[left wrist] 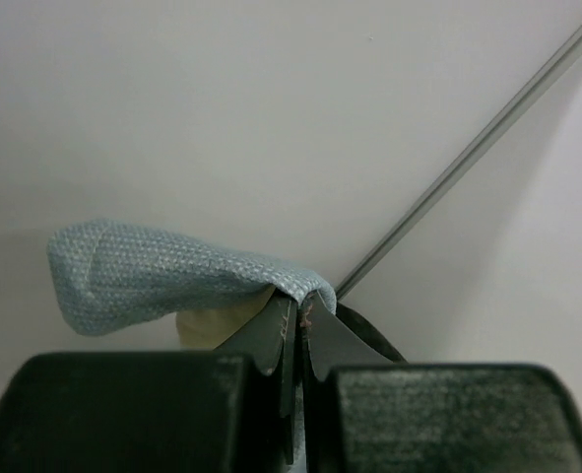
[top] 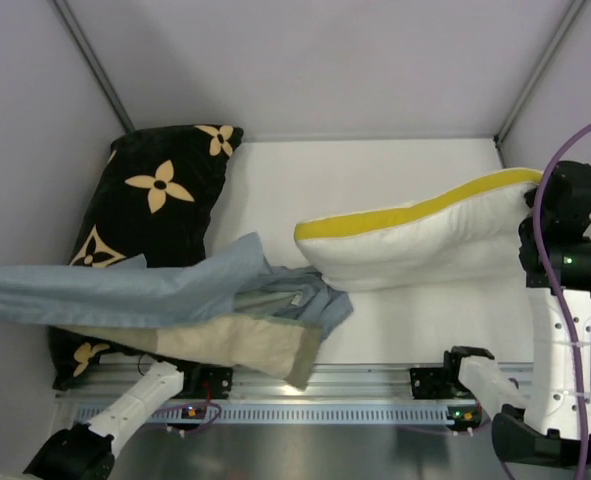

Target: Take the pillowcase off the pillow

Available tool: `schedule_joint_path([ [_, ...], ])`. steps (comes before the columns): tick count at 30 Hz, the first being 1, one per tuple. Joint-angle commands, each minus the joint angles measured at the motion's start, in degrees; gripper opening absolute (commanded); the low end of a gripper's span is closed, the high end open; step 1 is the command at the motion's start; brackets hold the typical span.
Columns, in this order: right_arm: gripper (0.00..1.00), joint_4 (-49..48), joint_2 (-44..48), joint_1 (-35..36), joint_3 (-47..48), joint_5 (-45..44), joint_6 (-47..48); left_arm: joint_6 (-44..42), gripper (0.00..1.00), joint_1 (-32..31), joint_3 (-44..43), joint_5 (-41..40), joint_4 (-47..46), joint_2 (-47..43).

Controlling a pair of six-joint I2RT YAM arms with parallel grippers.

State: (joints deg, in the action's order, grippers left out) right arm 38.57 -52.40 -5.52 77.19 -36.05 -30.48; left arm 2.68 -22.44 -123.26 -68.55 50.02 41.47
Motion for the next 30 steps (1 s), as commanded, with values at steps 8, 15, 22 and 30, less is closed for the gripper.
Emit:
schedule_joint_path([
  [8,0.00,-7.63,1.51,-5.82,-0.54,5.98,-0.46,4.77,0.00,-0.24,7.93,6.66,-4.32,-0.52],
  [15,0.00,-8.95,1.78,-5.82,-5.73,17.93,-1.34,14.45,0.00,-0.24,17.34,33.27,-1.77,5.62],
  [22,0.00,-9.30,2.83,-5.73,-13.63,29.80,-1.95,19.64,0.00,-0.24,20.69,62.99,-1.85,22.56],
  [30,0.00,-8.95,10.12,-5.73,-25.85,39.82,-4.41,24.39,0.00,-0.24,23.59,76.29,-4.84,32.70],
])
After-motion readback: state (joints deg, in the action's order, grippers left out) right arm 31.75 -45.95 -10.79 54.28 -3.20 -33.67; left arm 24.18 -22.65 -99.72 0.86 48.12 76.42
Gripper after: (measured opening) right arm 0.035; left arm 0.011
